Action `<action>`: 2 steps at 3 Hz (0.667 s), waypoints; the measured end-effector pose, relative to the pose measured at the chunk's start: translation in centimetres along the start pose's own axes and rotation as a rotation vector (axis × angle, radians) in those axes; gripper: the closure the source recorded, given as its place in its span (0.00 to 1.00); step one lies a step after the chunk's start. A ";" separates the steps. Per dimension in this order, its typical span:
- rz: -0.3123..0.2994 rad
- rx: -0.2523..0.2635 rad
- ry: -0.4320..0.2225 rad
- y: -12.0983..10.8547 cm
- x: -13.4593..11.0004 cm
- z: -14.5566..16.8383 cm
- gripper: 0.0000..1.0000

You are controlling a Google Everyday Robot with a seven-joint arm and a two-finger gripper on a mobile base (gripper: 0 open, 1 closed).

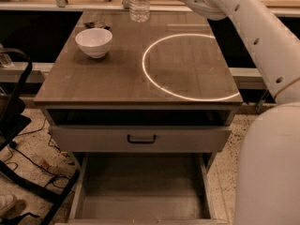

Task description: Place water bottle into white bowl

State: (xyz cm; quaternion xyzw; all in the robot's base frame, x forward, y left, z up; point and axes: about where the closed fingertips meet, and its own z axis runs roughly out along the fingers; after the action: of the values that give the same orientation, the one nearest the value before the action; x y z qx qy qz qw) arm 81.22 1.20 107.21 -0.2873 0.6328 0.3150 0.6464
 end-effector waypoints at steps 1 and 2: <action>0.007 -0.031 -0.006 2.2 0.8 5.1 1.00; 0.006 -0.080 -0.005 5.0 1.9 8.7 1.00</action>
Offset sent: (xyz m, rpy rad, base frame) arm 0.0245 0.1233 -0.0195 0.0187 0.0066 0.1030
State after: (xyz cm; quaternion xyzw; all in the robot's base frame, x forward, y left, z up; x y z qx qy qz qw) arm 82.88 11.18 105.77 -0.3100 0.6190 0.3429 0.6350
